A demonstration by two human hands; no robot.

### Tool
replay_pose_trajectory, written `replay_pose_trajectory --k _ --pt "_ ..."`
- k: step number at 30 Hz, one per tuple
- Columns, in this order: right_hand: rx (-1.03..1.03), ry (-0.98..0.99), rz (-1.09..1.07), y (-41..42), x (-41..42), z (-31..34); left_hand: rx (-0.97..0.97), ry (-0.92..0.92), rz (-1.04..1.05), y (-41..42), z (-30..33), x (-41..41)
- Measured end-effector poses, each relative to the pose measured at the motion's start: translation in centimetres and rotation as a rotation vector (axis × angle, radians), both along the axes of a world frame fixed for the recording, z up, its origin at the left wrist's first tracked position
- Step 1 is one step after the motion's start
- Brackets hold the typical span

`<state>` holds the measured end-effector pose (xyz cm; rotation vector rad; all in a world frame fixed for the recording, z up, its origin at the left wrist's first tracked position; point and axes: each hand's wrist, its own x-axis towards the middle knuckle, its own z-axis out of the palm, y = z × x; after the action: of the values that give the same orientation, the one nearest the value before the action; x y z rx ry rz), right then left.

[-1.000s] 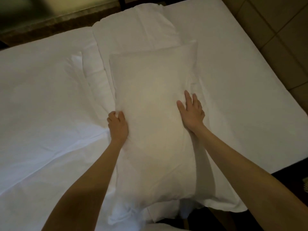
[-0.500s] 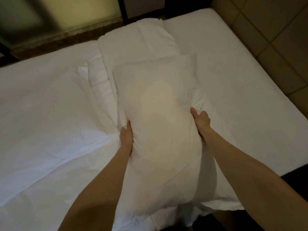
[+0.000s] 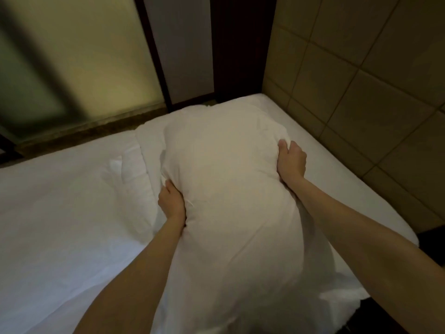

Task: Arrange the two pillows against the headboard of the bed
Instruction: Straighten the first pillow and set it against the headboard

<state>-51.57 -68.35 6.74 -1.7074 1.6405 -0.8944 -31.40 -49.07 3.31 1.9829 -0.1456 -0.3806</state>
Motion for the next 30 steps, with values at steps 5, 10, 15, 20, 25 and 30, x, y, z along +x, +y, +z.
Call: replay_pose_trajectory --k 5,10,15,20,25,30 --pt "-0.19 -0.062 0.012 -4.2 -0.5 7.1 -0.165 -0.043 0.003 -4.4 5.2 -0.2" --pt "-0.354 -0.074 0.044 -10.2 -0.4 13.0 -0.258 -0.069 0.026 -9.9 9.1 -0.1" --pt "-0.469 -0.047 0.068 -17.5 -0.5 16.5 -0.295 -0.077 -0.019 -16.8 11.1 -0.3" --pt "-0.511 -0.043 0.133 -27.3 -0.5 17.5 -0.233 -0.056 -0.169 -25.8 9.9 -0.1" --pt "-0.558 -0.001 0.202 -36.0 -0.2 16.6 -0.132 0.017 -0.216 -35.2 6.5 0.1" --pt "-0.601 0.023 0.264 -43.0 0.6 14.5 -0.089 0.13 -0.31 -42.3 3.9 0.2"
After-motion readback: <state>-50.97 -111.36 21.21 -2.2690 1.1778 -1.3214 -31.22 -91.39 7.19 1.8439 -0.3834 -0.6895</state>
